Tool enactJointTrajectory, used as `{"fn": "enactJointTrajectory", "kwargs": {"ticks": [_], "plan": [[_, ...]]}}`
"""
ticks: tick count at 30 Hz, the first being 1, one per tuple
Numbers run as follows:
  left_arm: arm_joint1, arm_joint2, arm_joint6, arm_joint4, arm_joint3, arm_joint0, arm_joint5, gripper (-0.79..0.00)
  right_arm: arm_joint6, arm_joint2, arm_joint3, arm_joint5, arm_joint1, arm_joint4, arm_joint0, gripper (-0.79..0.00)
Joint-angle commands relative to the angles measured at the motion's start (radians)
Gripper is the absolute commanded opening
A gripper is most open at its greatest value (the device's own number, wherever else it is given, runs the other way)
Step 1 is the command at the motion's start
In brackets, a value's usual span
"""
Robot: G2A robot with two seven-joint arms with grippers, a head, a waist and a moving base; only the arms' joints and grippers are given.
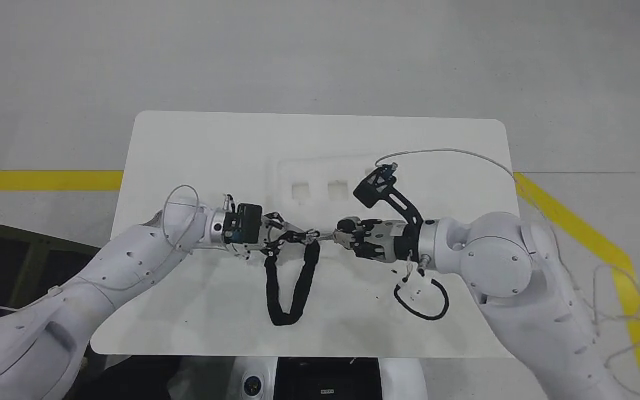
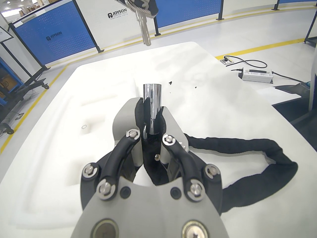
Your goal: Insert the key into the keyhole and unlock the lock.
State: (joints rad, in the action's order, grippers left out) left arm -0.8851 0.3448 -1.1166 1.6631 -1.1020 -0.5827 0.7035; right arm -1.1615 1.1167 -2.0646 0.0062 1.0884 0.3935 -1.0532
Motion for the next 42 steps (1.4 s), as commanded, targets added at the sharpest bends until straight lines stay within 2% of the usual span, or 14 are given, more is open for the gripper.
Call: {"fn": "enactJointTrajectory", "kwargs": {"ticks": [1,4,22,42], "plan": [[-0.008,-0.01,-0.009,-0.012,0.023,0.003,-0.009,-0.785,0.002,-0.02,0.004,0.007,0.002,0.006,0.012,-0.785],[-0.018,-0.024,-0.019,-0.044,0.052,0.006,-0.019,-0.785,0.002,-0.051,0.011,0.022,0.005,0.03,0.029,-0.785],[-0.018,-0.024,-0.019,-0.044,0.052,0.006,-0.019,-0.785,0.04,-0.123,0.054,0.115,0.016,0.111,0.065,-0.785],[-0.018,-0.024,-0.019,-0.044,0.052,0.006,-0.019,-0.785,0.067,-0.139,0.073,0.126,0.022,0.121,0.071,-0.785]]}}
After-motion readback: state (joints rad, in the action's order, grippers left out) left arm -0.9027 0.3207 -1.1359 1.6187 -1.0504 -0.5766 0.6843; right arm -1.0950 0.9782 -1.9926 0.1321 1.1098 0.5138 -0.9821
